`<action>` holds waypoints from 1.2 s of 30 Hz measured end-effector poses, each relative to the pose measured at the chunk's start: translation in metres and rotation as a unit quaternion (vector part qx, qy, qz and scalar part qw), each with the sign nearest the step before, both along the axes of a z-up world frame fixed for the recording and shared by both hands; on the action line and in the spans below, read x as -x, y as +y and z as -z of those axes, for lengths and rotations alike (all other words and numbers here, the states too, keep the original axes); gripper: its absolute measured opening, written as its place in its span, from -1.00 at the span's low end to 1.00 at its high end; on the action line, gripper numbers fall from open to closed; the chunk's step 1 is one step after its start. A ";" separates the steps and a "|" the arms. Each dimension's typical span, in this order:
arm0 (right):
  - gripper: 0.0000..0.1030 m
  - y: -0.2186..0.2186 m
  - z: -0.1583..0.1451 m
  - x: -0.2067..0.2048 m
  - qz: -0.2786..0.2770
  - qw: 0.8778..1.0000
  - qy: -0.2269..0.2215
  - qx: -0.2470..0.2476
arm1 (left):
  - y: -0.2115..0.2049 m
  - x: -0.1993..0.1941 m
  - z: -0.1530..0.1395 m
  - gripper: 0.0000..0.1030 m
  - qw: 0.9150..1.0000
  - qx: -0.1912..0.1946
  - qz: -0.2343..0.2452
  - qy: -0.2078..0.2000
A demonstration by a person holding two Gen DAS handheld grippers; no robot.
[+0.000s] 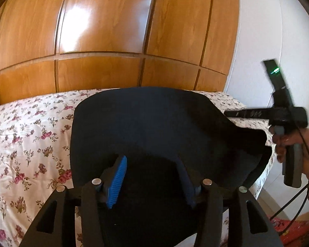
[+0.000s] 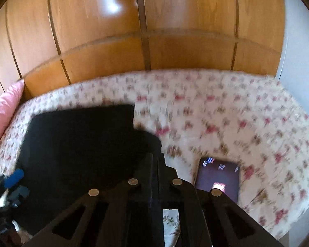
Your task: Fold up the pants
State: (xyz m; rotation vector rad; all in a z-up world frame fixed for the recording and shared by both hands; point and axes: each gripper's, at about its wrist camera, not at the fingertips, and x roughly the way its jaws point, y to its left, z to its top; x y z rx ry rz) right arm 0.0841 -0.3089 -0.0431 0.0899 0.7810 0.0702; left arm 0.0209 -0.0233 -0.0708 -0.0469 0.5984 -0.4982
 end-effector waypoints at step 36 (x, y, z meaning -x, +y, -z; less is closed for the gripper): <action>-0.53 0.051 0.021 0.005 -0.082 0.996 0.000 0.028 | 0.008 -0.002 -0.017 0.05 0.997 0.018 -0.044 0.055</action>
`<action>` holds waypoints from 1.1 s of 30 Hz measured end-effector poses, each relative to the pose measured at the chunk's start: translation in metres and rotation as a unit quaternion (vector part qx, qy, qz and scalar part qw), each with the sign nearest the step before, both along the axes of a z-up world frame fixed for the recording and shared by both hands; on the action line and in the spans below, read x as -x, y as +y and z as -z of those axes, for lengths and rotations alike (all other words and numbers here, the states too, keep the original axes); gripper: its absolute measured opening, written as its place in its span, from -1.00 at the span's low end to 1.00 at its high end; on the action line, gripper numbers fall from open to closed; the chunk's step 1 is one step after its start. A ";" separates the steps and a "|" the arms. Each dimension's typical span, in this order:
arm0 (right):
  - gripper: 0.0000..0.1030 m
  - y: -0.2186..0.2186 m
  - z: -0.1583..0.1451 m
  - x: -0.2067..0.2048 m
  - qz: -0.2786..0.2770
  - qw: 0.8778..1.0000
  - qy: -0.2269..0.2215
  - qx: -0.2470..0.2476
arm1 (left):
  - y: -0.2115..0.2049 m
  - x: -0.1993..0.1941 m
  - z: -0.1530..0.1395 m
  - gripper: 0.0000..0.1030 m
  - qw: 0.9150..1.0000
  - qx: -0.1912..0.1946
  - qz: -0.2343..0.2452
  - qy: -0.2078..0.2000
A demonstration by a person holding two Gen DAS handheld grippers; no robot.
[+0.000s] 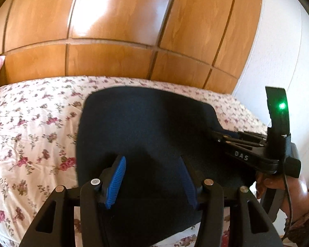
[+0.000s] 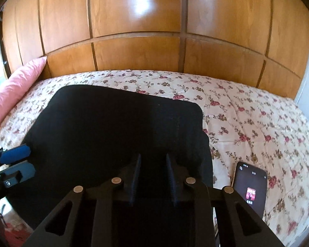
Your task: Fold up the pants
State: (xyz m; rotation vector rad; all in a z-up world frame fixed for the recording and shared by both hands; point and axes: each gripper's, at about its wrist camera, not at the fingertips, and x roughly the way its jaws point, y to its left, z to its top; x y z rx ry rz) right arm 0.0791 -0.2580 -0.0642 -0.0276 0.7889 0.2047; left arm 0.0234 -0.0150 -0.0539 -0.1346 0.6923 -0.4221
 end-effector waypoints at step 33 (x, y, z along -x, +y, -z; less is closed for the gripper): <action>0.36 -0.039 0.008 0.012 0.047 0.995 0.066 -0.052 | 0.077 -0.019 0.010 0.24 0.993 0.083 -0.076 0.042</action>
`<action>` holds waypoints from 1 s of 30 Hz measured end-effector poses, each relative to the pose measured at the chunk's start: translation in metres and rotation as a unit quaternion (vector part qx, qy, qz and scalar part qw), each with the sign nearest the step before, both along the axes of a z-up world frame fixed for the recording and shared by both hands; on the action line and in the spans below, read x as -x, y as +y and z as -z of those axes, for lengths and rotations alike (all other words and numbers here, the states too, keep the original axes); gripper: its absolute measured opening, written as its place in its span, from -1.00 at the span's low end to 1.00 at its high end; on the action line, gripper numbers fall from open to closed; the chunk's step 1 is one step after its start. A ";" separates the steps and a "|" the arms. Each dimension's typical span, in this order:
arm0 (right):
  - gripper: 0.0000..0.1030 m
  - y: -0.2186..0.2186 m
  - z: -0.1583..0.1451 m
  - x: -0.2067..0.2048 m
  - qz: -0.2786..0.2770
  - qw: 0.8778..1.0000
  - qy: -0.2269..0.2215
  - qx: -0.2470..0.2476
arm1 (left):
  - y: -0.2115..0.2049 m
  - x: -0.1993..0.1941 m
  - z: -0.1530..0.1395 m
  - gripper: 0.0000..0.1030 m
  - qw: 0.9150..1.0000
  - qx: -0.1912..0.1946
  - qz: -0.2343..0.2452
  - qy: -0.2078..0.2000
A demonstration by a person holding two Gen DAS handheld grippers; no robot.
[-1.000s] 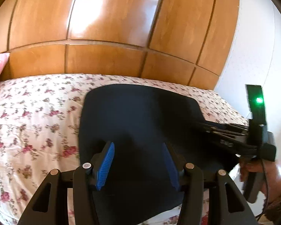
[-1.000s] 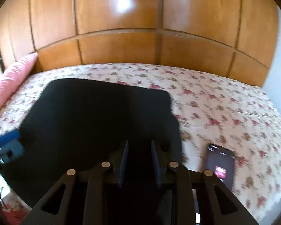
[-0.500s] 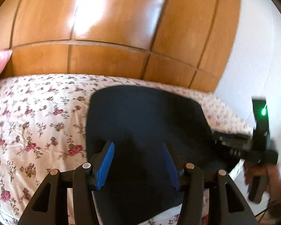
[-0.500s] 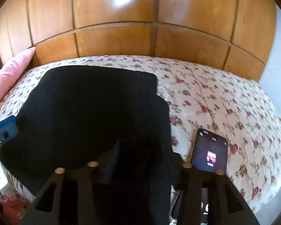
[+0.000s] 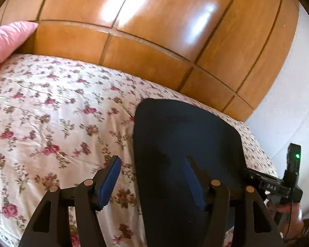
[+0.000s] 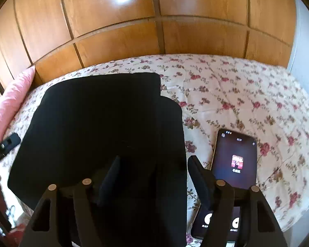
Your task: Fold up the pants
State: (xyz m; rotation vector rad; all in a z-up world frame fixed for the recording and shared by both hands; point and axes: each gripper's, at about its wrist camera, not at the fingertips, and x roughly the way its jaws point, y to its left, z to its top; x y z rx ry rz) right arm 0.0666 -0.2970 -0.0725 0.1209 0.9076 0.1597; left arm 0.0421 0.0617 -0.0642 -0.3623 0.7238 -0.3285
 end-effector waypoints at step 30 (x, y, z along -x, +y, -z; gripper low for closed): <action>0.54 -0.030 0.041 -0.061 -0.065 0.966 0.146 -0.202 | -0.004 -0.043 0.045 0.09 0.974 0.124 0.159 0.103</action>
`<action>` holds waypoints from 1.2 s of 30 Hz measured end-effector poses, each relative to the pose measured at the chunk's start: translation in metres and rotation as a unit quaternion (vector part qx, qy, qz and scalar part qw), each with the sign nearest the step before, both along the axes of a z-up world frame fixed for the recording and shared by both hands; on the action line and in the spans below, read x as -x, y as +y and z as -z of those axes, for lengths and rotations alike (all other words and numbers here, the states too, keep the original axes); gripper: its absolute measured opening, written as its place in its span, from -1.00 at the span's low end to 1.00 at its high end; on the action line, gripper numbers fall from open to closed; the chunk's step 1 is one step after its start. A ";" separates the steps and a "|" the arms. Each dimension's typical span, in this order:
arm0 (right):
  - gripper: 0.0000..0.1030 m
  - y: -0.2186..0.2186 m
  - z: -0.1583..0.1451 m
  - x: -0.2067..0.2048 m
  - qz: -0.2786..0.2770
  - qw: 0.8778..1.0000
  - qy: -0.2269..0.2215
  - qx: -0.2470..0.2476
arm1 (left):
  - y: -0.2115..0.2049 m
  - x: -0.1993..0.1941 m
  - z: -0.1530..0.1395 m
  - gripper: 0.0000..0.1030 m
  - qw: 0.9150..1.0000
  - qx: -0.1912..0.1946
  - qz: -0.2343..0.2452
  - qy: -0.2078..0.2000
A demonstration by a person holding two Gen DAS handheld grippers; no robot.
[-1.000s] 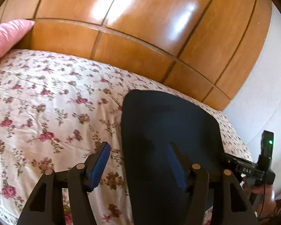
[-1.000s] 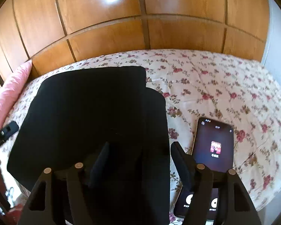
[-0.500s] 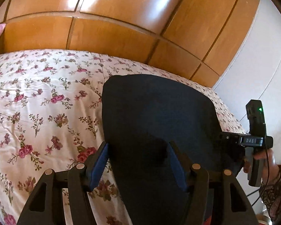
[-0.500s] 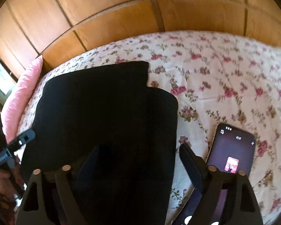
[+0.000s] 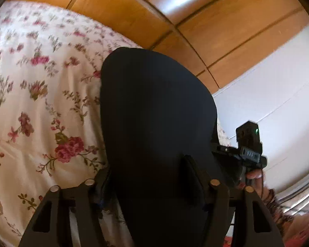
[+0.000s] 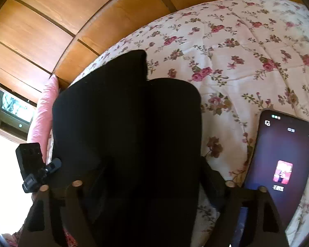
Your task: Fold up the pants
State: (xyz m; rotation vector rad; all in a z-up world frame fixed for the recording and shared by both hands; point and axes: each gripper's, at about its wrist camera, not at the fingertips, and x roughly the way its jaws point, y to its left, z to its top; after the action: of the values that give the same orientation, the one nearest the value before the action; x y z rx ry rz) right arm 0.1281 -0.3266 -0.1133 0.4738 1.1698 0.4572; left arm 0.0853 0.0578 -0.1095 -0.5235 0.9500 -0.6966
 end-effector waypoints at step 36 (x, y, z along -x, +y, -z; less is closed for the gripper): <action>0.00 0.105 -0.032 -0.253 0.040 0.976 -0.207 0.056 | 0.016 -0.240 -0.043 -0.09 0.975 -0.167 -0.094 -0.113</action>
State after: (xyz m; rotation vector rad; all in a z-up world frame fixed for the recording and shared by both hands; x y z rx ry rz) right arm 0.3810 -0.2213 -0.0818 0.3074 0.7655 0.3941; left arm 0.3249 0.0738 -0.0660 -0.2251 0.7702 -0.4028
